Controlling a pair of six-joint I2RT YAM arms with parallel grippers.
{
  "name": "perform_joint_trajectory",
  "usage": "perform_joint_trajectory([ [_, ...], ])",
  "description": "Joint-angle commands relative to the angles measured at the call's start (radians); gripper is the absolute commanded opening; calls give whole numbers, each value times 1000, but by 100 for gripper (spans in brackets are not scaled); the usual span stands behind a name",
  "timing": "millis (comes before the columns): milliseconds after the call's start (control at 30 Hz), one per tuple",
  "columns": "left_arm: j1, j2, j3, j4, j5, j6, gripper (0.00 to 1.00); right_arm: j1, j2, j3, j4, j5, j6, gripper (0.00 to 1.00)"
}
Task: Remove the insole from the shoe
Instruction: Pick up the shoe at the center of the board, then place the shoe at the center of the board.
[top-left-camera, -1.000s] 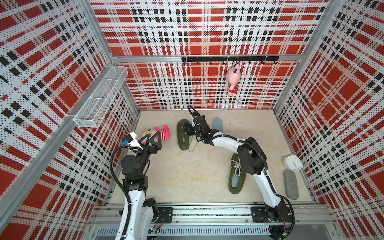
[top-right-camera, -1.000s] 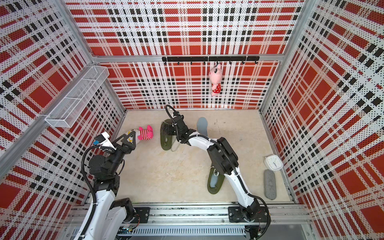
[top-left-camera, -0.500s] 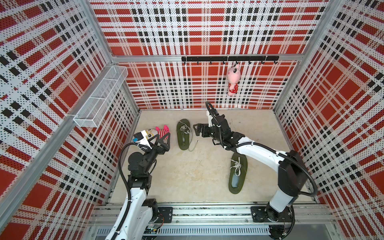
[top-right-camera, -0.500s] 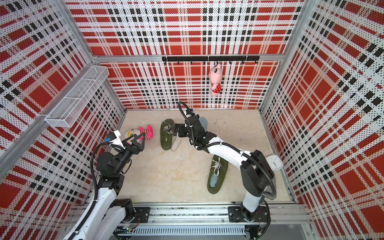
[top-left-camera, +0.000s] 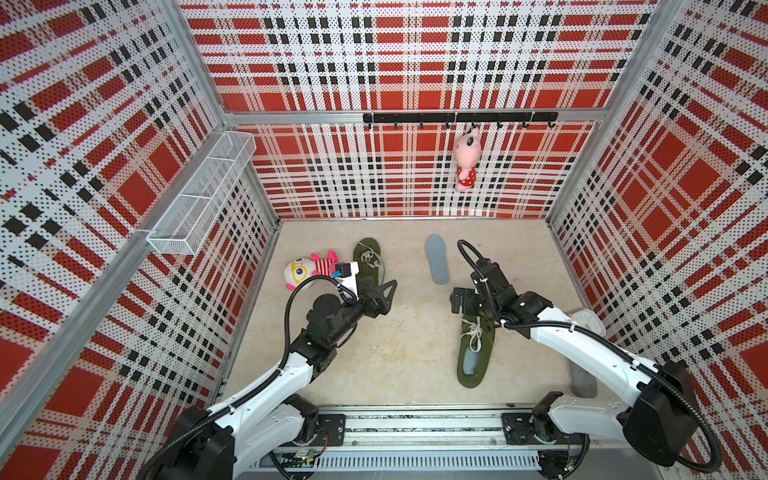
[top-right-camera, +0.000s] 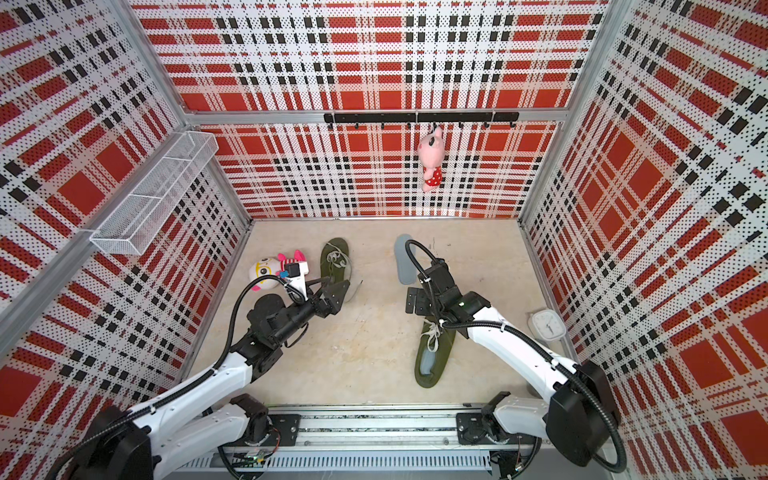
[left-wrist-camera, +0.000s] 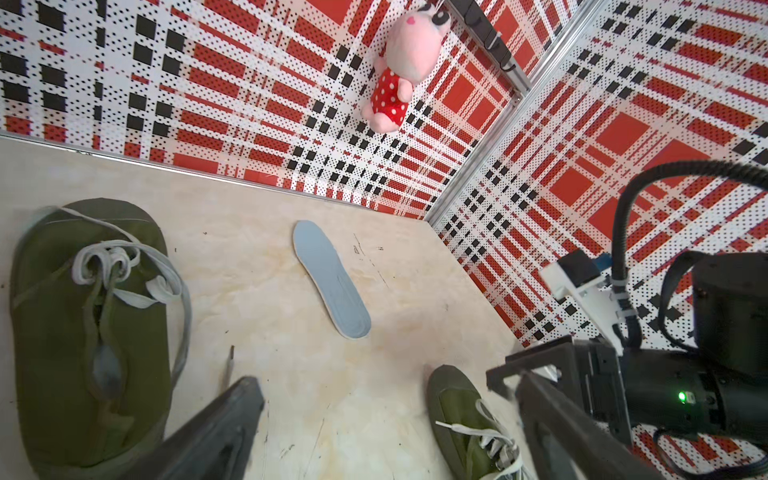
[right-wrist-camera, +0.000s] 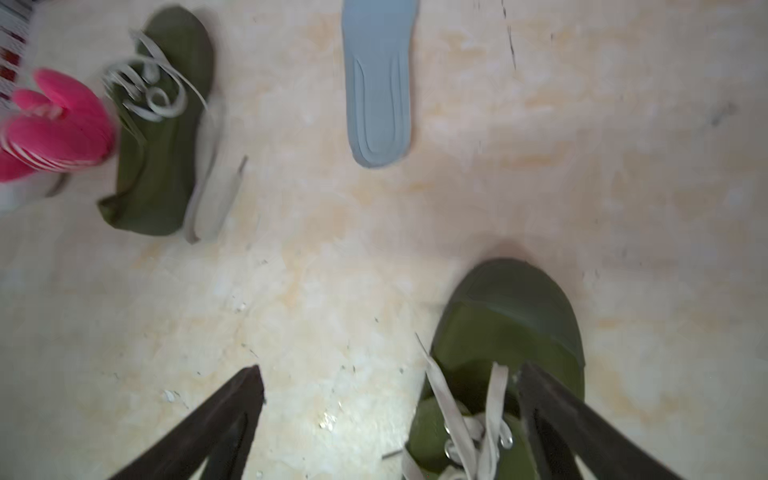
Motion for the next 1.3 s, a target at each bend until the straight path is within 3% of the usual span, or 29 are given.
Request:
perform_joint_trajectory([
  [0,-25,40,28,59,-43,31,100,0,8,-24,-108,-52,78,97],
  [167,-33,71,26,81,-43,26,99,0,39,-93,-121,-76,148,89],
  [333,-32,70,26,81,-46,33,99,0,102,-106,-122,-146,161,70],
  [567,-30,64,26,81,-56,42,99,28,108,-41,-174,-90,135,14],
  [633,-27,63,27,81,-58,46,99,49,108,3,-198,-58,114,3],
  [800,13,45,21,76,-41,47,99,131,132,132,-242,18,90,0],
  [1000,130,15,2,76,49,0,99,208,257,255,-200,-15,69,0],
  [1267,198,-24,-26,37,86,-15,99,241,471,367,-89,-80,9,0],
])
